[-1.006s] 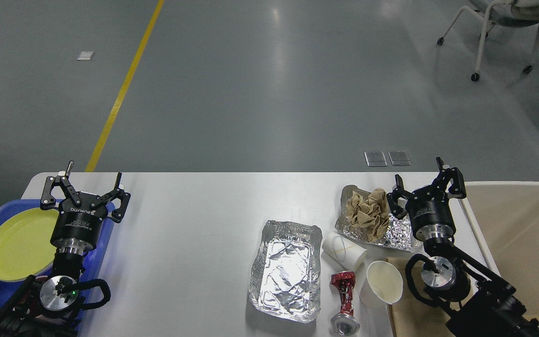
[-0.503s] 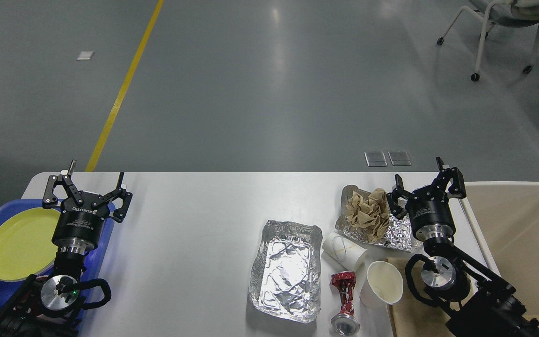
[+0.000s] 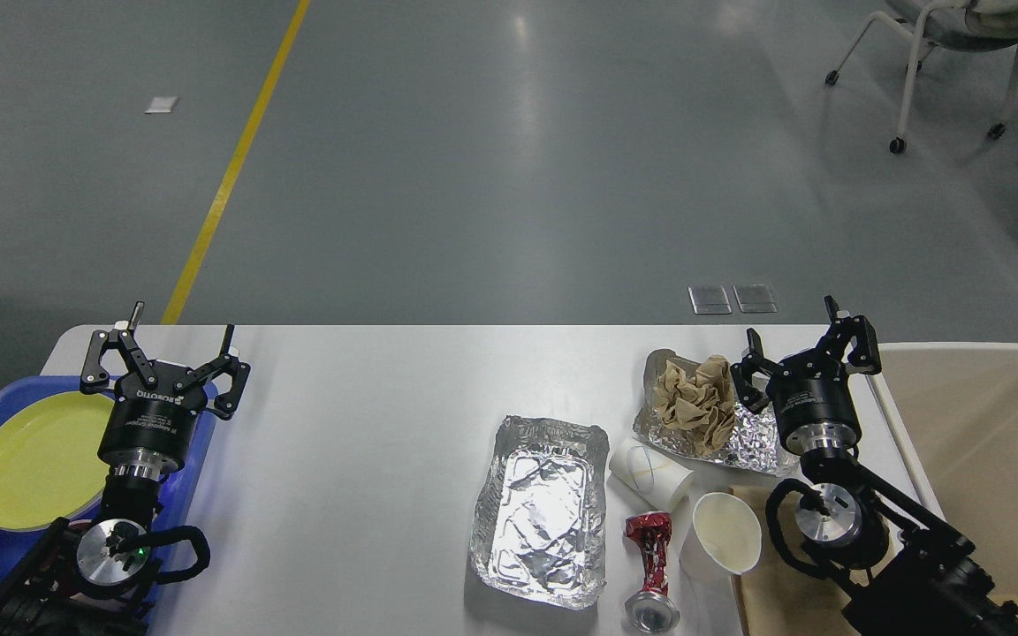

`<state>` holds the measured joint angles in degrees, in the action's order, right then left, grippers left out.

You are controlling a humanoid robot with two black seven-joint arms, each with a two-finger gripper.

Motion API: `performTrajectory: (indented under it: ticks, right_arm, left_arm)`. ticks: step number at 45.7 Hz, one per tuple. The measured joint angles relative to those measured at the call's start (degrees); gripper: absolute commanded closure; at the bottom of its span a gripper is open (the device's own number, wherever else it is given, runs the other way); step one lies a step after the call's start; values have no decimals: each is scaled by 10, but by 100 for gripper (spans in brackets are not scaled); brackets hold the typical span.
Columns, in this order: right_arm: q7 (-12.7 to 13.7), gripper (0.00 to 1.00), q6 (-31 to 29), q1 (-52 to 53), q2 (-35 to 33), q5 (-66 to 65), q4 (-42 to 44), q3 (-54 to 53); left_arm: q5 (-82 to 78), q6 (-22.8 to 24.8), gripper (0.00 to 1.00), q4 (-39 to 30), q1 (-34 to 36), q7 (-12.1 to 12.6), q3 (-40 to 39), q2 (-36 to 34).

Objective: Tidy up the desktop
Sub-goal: 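Raise the right gripper out of the beige bin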

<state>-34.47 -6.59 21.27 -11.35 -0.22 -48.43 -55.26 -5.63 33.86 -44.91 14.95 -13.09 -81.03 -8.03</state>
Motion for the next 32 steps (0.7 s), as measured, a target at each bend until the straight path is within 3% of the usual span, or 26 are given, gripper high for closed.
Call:
performTrajectory:
  ticks: [20,32]
  right_arm:
    - [0,0,4,15,-13,4,-3,-58]
    - [5,0,0,1,-79,4,0,-58]
  left_arm:
    - [0,0,4,0,0,0,0,0]
    - [0,0,4,0,-1,0,0,0]
